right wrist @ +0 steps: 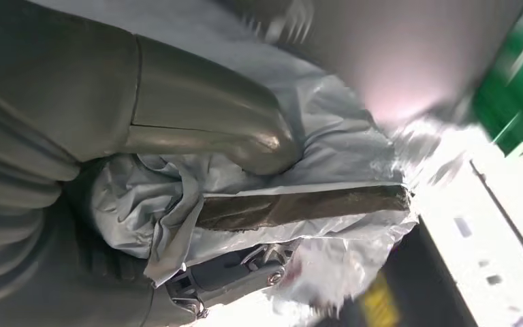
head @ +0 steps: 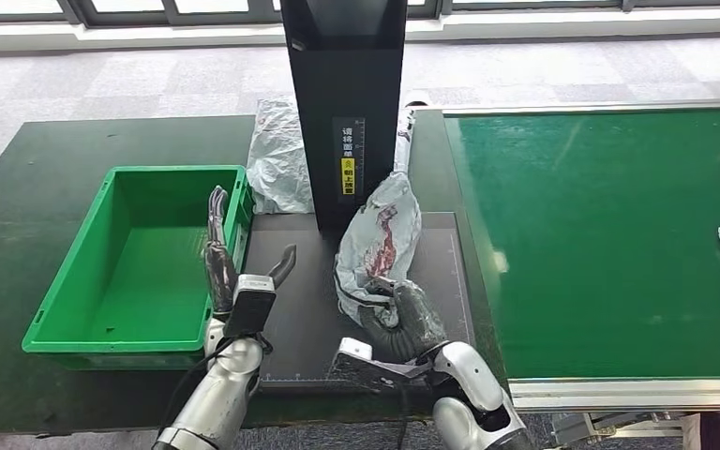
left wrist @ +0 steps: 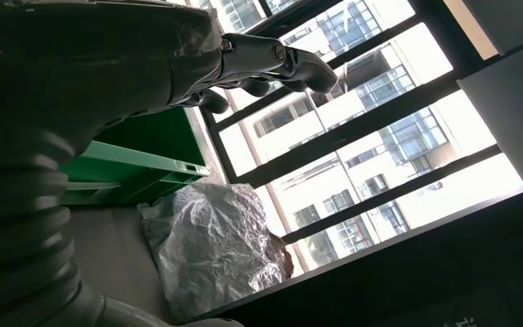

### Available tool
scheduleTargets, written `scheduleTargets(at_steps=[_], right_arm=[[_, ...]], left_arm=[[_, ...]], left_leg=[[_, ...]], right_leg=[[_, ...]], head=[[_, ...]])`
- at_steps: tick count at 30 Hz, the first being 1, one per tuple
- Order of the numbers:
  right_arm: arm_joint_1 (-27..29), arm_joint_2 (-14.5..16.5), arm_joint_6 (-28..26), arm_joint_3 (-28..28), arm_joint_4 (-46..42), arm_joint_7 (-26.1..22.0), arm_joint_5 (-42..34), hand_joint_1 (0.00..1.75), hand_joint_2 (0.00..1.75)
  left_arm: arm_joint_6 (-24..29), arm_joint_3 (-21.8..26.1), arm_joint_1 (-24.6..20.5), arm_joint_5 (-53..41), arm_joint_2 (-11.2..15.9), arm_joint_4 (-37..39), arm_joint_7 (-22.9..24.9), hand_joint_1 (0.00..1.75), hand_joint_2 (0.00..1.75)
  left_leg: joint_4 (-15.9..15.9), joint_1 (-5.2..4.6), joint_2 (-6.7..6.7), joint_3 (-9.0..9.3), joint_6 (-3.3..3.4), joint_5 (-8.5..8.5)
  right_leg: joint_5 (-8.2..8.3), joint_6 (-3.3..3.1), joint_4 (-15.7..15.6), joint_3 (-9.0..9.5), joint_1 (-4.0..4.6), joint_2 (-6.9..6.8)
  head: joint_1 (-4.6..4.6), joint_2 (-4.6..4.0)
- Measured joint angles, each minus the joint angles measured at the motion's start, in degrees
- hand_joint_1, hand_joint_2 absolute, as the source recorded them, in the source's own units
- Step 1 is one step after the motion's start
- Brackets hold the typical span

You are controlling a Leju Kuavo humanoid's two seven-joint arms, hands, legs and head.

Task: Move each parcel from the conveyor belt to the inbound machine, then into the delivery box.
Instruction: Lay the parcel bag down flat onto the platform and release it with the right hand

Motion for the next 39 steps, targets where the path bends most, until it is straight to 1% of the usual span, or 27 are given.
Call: scheduleTargets(at_steps=[1,3,5,8,11,15,17,19,21,23,27,30,33,38,39], right_arm=[[-0.34,-0.23,2.43,1.51,0.48,0.40,-1.57,0.00,1.75],[-1.27,-1.07,6.89,4.58,2.38,1.93,-4.93,0.00,1.75],[-2.08,-2.08,8.61,6.88,4.87,3.48,-7.42,0.00,1.75],[-3.03,-3.03,7.24,8.14,7.01,4.97,-9.32,0.00,1.75],[-3.53,-3.51,5.38,8.07,6.81,5.73,-10.74,0.00,1.75],[-3.88,-3.86,4.55,7.57,5.51,5.94,-11.16,0.00,1.75],[-3.92,-3.94,3.73,7.24,5.07,5.31,-11.13,0.00,1.75],[-3.71,-3.94,1.39,6.33,4.43,3.11,-11.49,0.00,1.75],[-3.34,-3.74,-2.89,4.72,3.45,-0.63,-12.46,0.00,1.75],[-3.05,-3.22,-7.72,2.60,2.48,-4.63,-14.34,0.00,1.75],[-2.91,-2.00,-15.56,-1.47,1.91,-12.51,-19.90,0.00,1.75],[-2.65,-1.12,-19.59,-4.50,1.99,-19.07,-25.92,0.00,1.75],[-1.99,-0.56,-21.07,-7.33,2.10,-22.90,-30.65,0.00,1.75],[-0.49,-0.18,-17.70,-10.80,2.32,-23.99,-37.00,0.00,1.75],[-0.28,-0.14,-17.14,-11.26,2.43,-24.08,-37.51,0.00,1.75]], left_arm=[[-0.47,-0.58,-0.34,0.15,0.11,0.02,0.21,0.00,1.75],[-1.21,-2.05,-1.01,0.21,0.35,-0.05,0.80,0.00,1.75],[-1.38,-3.60,-1.43,-0.11,0.67,-0.33,1.63,0.00,1.75],[-1.23,-5.39,-1.40,-1.37,1.38,-1.19,2.96,0.00,1.75],[-1.62,-6.30,-0.65,-1.97,2.29,-2.44,4.09,0.00,1.75],[-2.30,-6.45,0.47,-1.95,3.29,-3.58,4.46,0.00,1.75],[-2.91,-6.46,0.78,-1.62,3.54,-3.96,4.46,0.00,1.75],[-3.76,-6.46,1.18,-1.31,3.69,-4.39,4.33,0.00,1.75],[-4.92,-6.46,1.73,-2.11,3.86,-4.98,4.42,0.00,1.75],[-6.84,-6.66,2.20,-4.61,4.17,-5.39,5.62,0.00,1.75],[-13.36,-7.93,2.25,-12.42,5.15,-3.85,10.10,0.00,1.75],[-17.94,-9.06,1.59,-19.17,5.86,0.64,12.41,0.00,1.75],[-21.91,-9.92,0.59,-23.54,6.71,6.17,14.18,0.00,1.75],[-29.84,-11.55,-1.36,-29.04,8.54,13.43,17.12,0.00,1.75],[-32.08,-12.04,-2.35,-30.21,8.91,14.64,17.81,0.07,1.75]], left_leg=[[0.00,0.00,0.00,0.00,0.00,0.00],[0.00,0.02,-0.02,0.00,0.00,0.00],[0.00,0.02,-0.07,-0.01,0.01,0.01],[0.00,0.00,-0.07,-0.02,0.01,0.01],[0.01,-0.01,-0.06,-0.01,0.01,0.01],[0.01,0.00,-0.07,-0.01,0.01,0.01],[0.01,0.00,-0.07,-0.01,0.01,0.01],[0.01,0.00,-0.07,-0.01,0.01,0.01],[0.01,0.00,-0.07,-0.01,0.01,0.01],[0.01,0.00,-0.07,-0.01,0.01,0.01],[0.01,-0.01,-0.07,-0.01,0.01,0.01],[0.01,-0.01,0.00,0.01,0.01,0.01],[0.01,-0.01,0.03,0.02,0.01,0.01],[-0.01,0.01,-0.13,0.07,0.01,0.01],[-0.03,0.01,-0.24,0.13,0.01,0.00]], right_leg=[[0.00,-0.01,0.00,0.00,0.01,0.00],[-0.01,-0.01,0.00,0.01,0.00,-0.03],[0.00,0.00,0.00,0.03,-0.01,-0.09],[0.02,0.01,0.00,0.04,-0.04,-0.08],[0.02,0.02,-0.01,0.03,-0.04,-0.07],[0.02,0.01,-0.01,0.02,-0.02,-0.07],[0.01,0.01,-0.01,0.02,-0.02,-0.08],[0.01,0.01,0.00,0.02,-0.02,-0.07],[0.01,0.01,0.00,0.02,-0.03,-0.07],[0.01,0.02,-0.01,0.02,-0.03,-0.07],[0.01,0.02,-0.02,0.02,-0.04,-0.09],[0.01,0.02,-0.02,0.01,-0.04,-0.03],[0.02,0.01,-0.02,0.00,-0.04,0.01],[-0.04,0.00,-0.01,0.13,-0.01,-0.15],[-0.09,0.00,-0.01,0.25,-0.02,-0.28]], head=[[-0.01,0.01],[0.00,0.00],[0.01,-0.01],[0.01,-0.01],[0.01,-0.01],[0.01,-0.02],[0.01,-0.01],[0.01,0.00],[0.01,-0.01],[0.01,-0.01],[0.01,-0.01],[0.01,-0.01],[0.01,-0.01],[-0.01,-0.01],[0.00,-0.01]])
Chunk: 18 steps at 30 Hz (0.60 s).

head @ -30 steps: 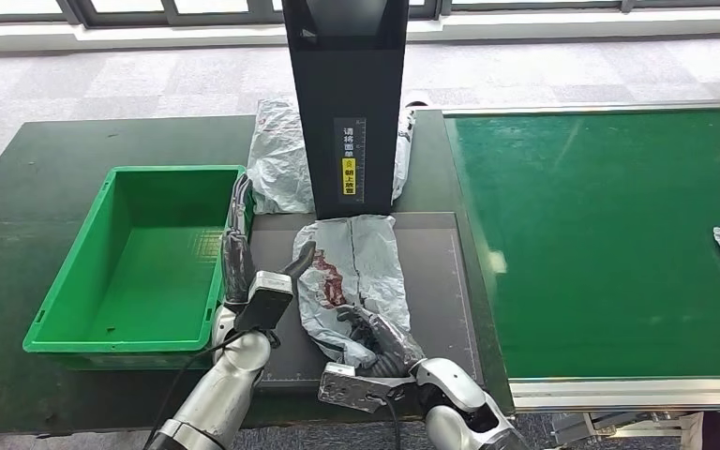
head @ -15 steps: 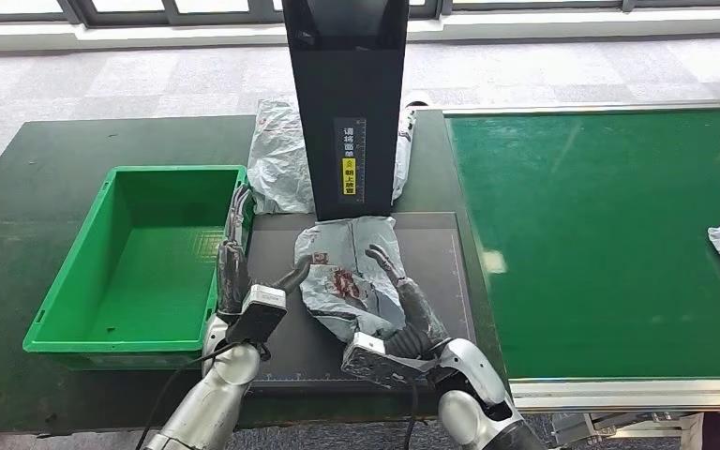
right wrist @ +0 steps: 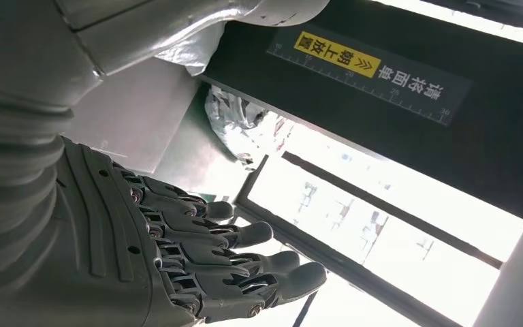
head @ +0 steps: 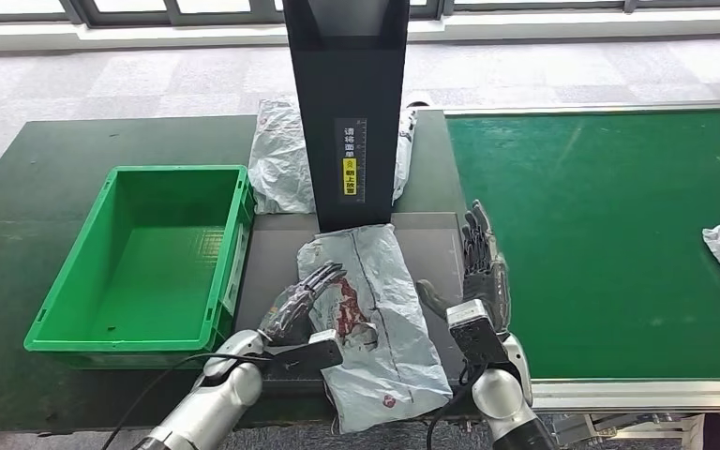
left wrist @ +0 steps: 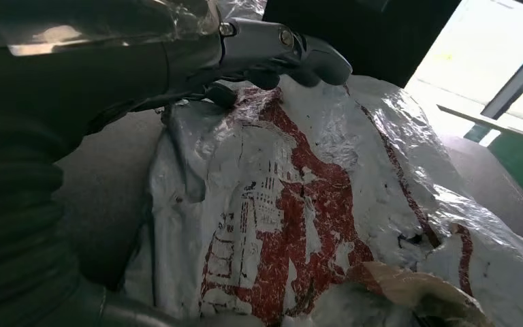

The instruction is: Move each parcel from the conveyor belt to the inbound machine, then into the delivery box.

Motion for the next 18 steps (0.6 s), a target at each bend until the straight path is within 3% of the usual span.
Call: scheduleTargets(at_steps=[3,4,8,12,18], right_arm=[[0.21,0.20,1.13,-0.87,0.37,-0.18,-0.29,0.00,1.75],[0.27,0.29,1.29,-1.06,0.45,-0.14,-0.13,0.00,1.75],[0.92,0.73,1.21,-1.92,0.36,0.16,0.62,0.00,1.75],[1.22,1.19,1.14,-2.19,-0.83,0.50,1.01,0.00,1.75],[6.23,1.79,1.08,-4.36,-6.00,3.06,3.50,0.00,1.75]], left_arm=[[-7.04,-1.64,-3.72,-3.83,0.54,3.75,2.32,1.38,1.75],[-8.85,-2.21,-4.84,-4.82,0.57,5.00,2.80,1.75,1.75],[-11.72,-4.27,-7.77,-7.03,0.76,8.69,3.50,1.75,1.75],[-11.24,-5.83,-10.11,-8.36,1.00,9.90,4.12,1.75,1.75],[-1.47,-6.04,-8.93,-6.36,2.14,7.44,3.00,1.75,1.75]], left_leg=[[-0.10,-0.01,-0.28,0.45,0.13,-0.31],[-0.13,-0.01,-0.32,0.79,0.16,-0.58],[-0.26,0.01,-0.37,2.49,0.31,-1.75],[-0.25,0.01,-0.25,2.30,0.18,-1.28],[-0.25,0.00,0.01,2.33,-0.09,-0.82]], right_leg=[[-0.53,0.06,-0.05,0.91,-0.08,-0.36],[-0.92,0.09,-0.08,1.41,-0.11,-0.45],[-1.98,0.10,-0.21,3.19,-0.17,-0.52],[-1.38,0.07,-0.18,2.92,-0.16,-0.38],[-0.85,-0.08,-0.07,2.38,-0.03,0.01]], head=[[0.00,0.00],[0.01,0.01],[0.02,0.01],[0.01,0.01],[0.01,0.00]])
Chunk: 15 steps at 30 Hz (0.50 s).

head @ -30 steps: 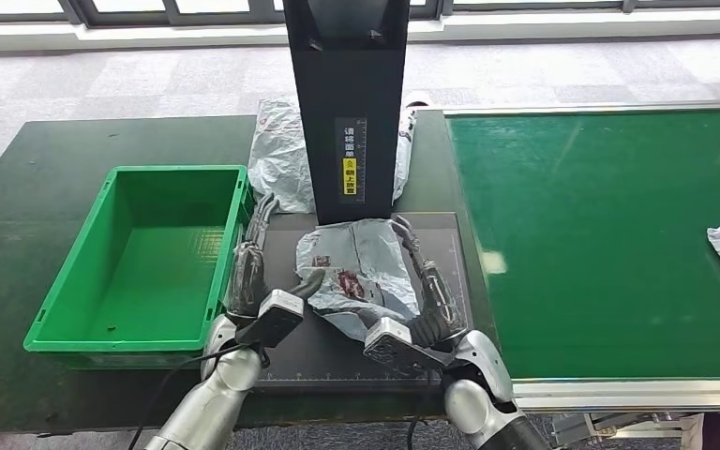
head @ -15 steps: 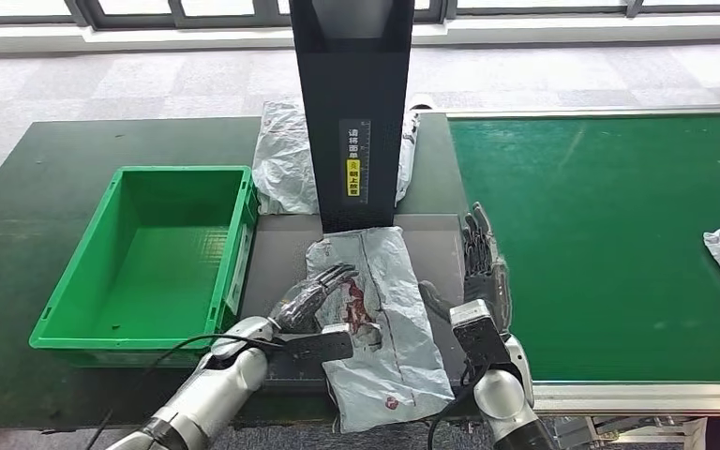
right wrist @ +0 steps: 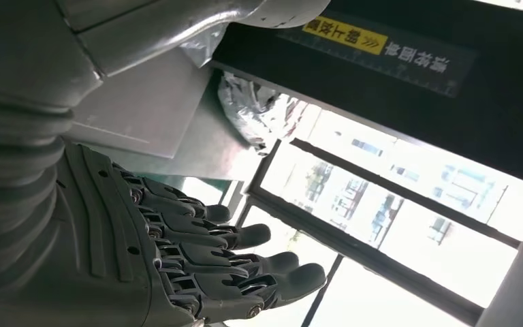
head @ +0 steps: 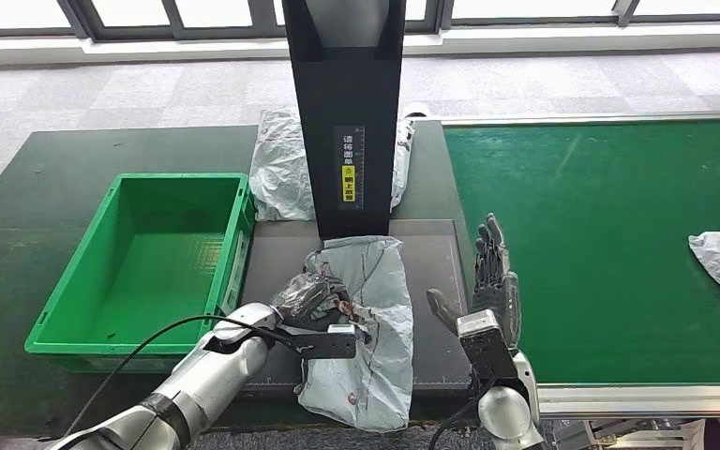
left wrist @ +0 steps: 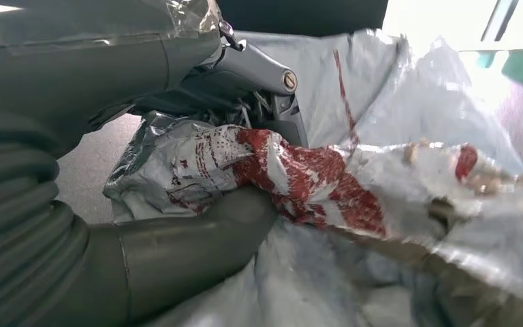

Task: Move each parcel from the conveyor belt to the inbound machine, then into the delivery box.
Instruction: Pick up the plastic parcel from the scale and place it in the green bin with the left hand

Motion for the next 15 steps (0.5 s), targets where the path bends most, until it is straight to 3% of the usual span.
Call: scheduleTargets(at_steps=[5,8,11,15], right_arm=[[4.26,-0.02,-0.96,-1.82,-2.93,0.40,0.03,0.00,1.75],[5.39,-0.02,-1.60,-2.17,-3.61,0.45,-0.33,0.00,1.75],[6.00,-0.02,-2.20,-2.17,-3.87,0.84,-0.77,0.00,1.75],[6.09,-0.02,-2.73,-2.07,-3.85,1.12,-1.43,0.00,1.75]], left_arm=[[8.64,3.10,4.33,5.73,1.37,-9.01,1.57,1.75,1.75],[19.68,5.59,6.22,6.12,2.24,-14.93,3.38,1.75,1.75],[31.29,10.33,7.83,-0.09,3.15,-22.66,6.79,1.75,1.75],[34.32,23.34,10.50,-15.36,2.93,-34.53,5.35,1.75,1.75]], left_leg=[[-0.02,0.01,0.28,-0.39,-0.14,0.00],[-0.02,0.06,0.32,-0.76,-0.26,0.08],[-0.02,0.12,0.32,-0.92,-0.32,0.12],[-0.02,0.14,0.42,-0.96,-0.33,0.12]], right_leg=[[0.04,-0.08,0.09,-0.75,0.08,0.33],[0.10,-0.18,0.14,-1.15,0.14,0.37],[0.11,-0.21,0.15,-1.28,0.21,0.39],[0.10,-0.22,0.15,-1.37,0.22,0.47]], head=[[-0.01,0.01],[-0.01,0.01],[-0.01,0.01],[0.00,0.01]])
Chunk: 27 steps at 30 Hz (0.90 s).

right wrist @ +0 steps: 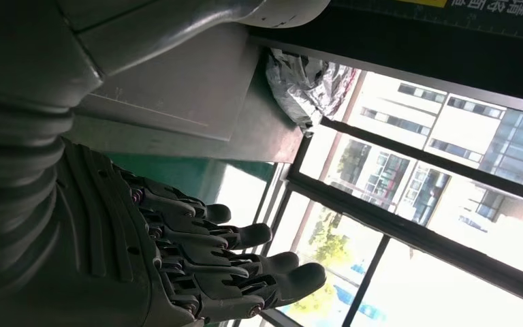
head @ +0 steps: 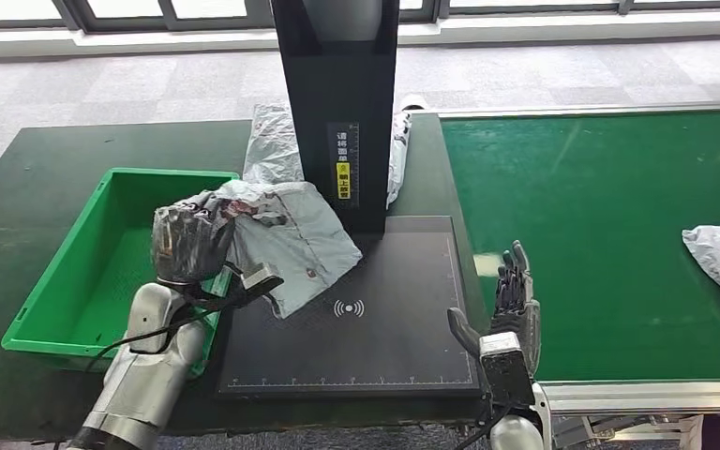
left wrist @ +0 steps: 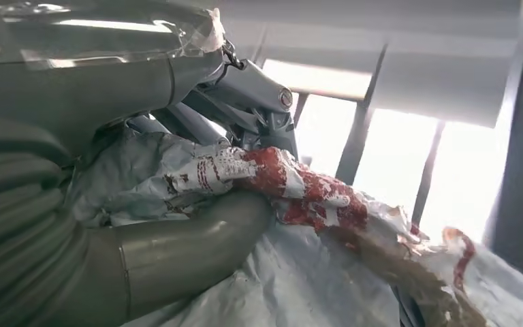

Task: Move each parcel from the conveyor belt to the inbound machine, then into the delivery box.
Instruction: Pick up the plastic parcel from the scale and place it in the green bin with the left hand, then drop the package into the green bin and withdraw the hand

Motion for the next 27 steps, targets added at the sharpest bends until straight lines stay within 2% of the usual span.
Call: scheduleTargets(at_steps=[4,7,9,11,13,15,16,17,18,21,24,27], right_arm=[[-0.01,0.00,-0.18,0.04,0.01,0.00,-0.43,0.00,1.75],[-0.02,0.00,-0.18,0.06,0.02,-0.01,-0.70,0.00,1.75],[-0.04,0.00,-0.19,0.07,0.02,0.03,-0.84,0.00,1.75],[-0.05,0.00,-0.20,0.08,0.02,0.21,-0.96,0.00,1.75],[-0.08,0.00,-0.19,0.09,0.02,0.72,-1.05,0.00,1.75],[-0.38,0.00,-0.10,0.09,0.02,1.65,-0.94,0.00,1.75],[-0.70,0.00,-0.02,0.09,0.02,2.20,-0.78,0.00,1.75],[-1.11,0.00,0.10,0.09,0.02,2.72,-0.60,0.00,1.75],[-1.51,0.00,0.23,0.08,0.02,3.15,-0.45,0.00,1.75],[-1.98,0.00,0.72,0.06,0.02,3.95,-0.17,0.00,1.75],[-1.68,0.00,1.39,-0.05,0.01,4.52,0.50,0.00,1.75],[-1.13,0.00,1.86,-0.09,-0.01,4.99,1.14,0.00,1.75]], left_arm=[[0.14,11.71,1.69,-3.47,-0.89,-7.65,-2.74,1.75,1.75],[0.15,17.45,2.63,-6.23,-1.37,-11.34,-3.21,1.75,1.75],[0.15,20.76,3.35,-9.49,-1.48,-13.17,-1.85,1.75,1.75],[0.15,23.16,4.33,-13.34,-0.50,-13.61,3.76,1.75,1.75],[0.00,23.41,5.01,-16.02,2.43,-11.42,15.18,1.75,1.75],[-0.88,21.05,4.15,-16.59,6.22,-6.04,27.30,0.89,1.75],[-2.00,19.34,3.04,-16.60,7.85,-2.56,30.99,0.45,1.75],[-3.71,17.63,1.54,-16.52,9.16,1.22,32.45,0.02,1.75],[-5.95,16.18,-0.07,-16.23,10.01,5.04,31.82,0.00,1.75],[-11.25,13.97,-4.29,-14.14,10.77,15.22,25.70,0.00,1.75],[-14.36,13.25,-8.04,-10.42,10.62,22.78,21.21,0.00,1.75],[-15.64,13.09,-10.77,-8.30,10.36,27.78,19.53,0.00,1.75]], left_leg=[[0.00,0.00,0.03,-0.02,0.00,0.00],[0.00,0.01,-0.01,-0.06,0.00,0.00],[0.00,0.02,-0.02,-0.09,0.00,0.00],[0.00,0.02,0.06,-0.09,-0.02,-0.02],[0.00,0.01,0.20,-0.05,-0.05,-0.04],[0.01,0.01,0.17,-0.07,-0.08,0.01],[0.01,0.02,0.05,-0.10,-0.10,0.07],[0.01,0.02,-0.09,-0.13,-0.11,0.13],[0.01,0.02,-0.22,-0.16,-0.12,0.19],[0.01,0.03,-0.19,-0.19,-0.14,0.26],[0.03,0.02,0.06,-0.21,-0.14,0.26],[0.04,0.01,0.09,-0.22,-0.13,0.25]], right_leg=[[0.00,-0.01,0.00,-0.04,0.00,0.03],[-0.02,-0.03,0.00,-0.03,0.00,-0.02],[-0.03,-0.03,0.00,-0.02,-0.01,-0.03],[-0.02,-0.04,0.00,-0.06,-0.02,0.04],[-0.01,-0.06,-0.01,-0.18,0.01,0.16],[0.01,-0.10,-0.01,-0.25,0.06,0.14],[0.01,-0.11,-0.01,-0.24,0.07,0.03],[0.01,-0.12,-0.01,-0.22,0.08,-0.10],[0.01,-0.13,-0.01,-0.18,0.08,-0.21],[0.15,-0.22,0.00,-0.17,0.07,-0.23],[0.29,-0.25,-0.01,-0.27,0.04,-0.04],[0.30,-0.24,-0.02,-0.30,0.04,0.04]], head=[[-0.01,0.01],[0.00,0.01],[0.01,0.01],[0.02,0.01],[-0.01,0.00],[-0.02,0.01],[-0.02,0.01],[-0.02,0.01],[0.00,0.01],[0.01,-0.01],[0.01,0.00],[0.01,0.00]])
